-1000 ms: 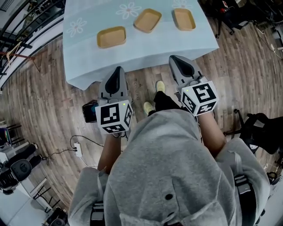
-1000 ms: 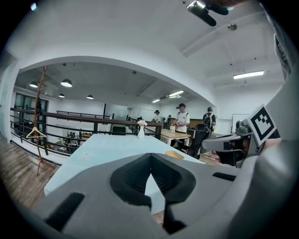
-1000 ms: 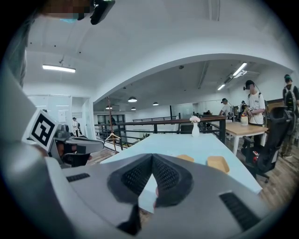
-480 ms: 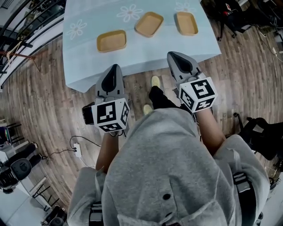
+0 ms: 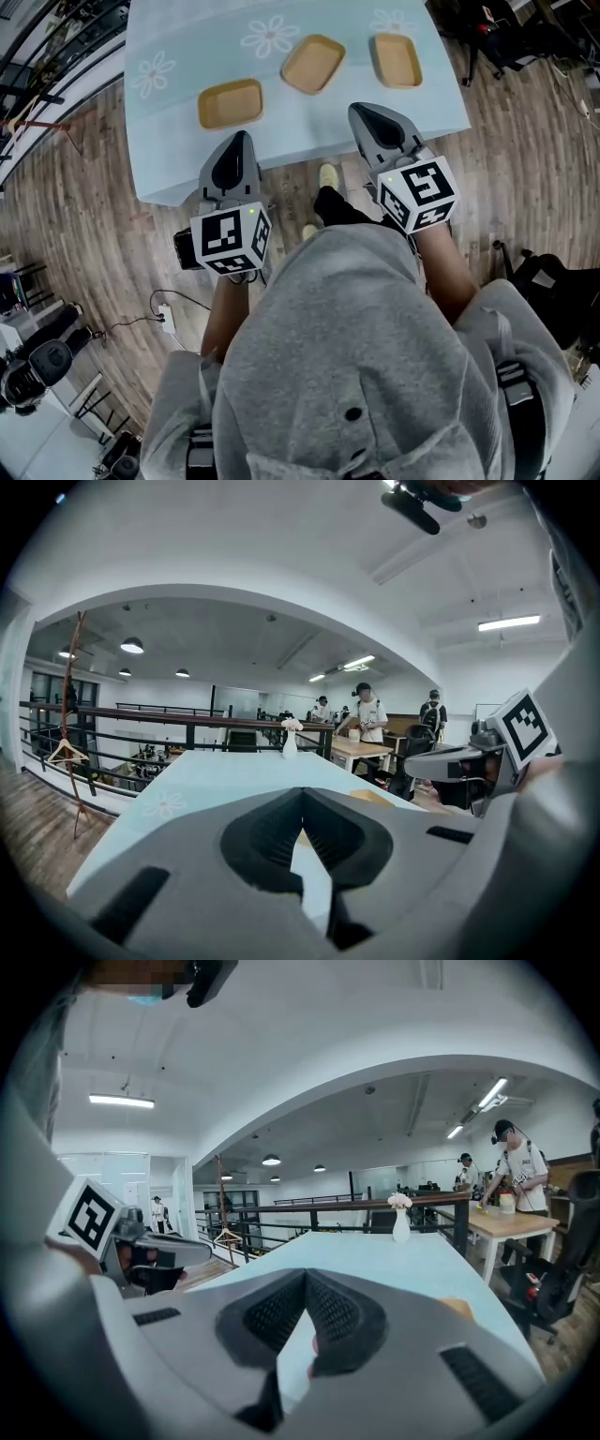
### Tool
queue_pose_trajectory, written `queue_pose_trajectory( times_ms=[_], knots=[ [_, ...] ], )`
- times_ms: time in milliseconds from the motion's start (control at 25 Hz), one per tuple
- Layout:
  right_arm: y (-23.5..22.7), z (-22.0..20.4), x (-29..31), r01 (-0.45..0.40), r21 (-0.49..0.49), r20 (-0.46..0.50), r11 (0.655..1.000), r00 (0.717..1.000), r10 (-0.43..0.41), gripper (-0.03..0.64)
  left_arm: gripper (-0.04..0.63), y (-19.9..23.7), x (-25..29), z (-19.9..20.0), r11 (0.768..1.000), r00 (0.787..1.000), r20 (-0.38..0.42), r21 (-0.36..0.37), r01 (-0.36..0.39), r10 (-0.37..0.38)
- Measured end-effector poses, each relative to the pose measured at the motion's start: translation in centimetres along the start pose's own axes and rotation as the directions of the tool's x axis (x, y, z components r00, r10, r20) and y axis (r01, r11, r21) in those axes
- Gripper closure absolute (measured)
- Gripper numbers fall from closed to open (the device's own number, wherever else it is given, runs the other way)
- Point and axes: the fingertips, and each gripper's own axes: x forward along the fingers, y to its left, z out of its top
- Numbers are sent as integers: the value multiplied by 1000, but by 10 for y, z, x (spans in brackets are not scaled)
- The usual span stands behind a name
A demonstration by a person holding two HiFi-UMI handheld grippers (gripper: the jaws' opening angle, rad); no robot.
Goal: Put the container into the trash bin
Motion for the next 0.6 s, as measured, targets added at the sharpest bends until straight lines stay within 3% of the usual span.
queue_pose_trajectory(
  times_ms=[600],
  knots=[
    [-61,10,46,-26,45,1,999,1000,26,592,577,4,67,14,999,998,-56,27,-28,29]
  ],
)
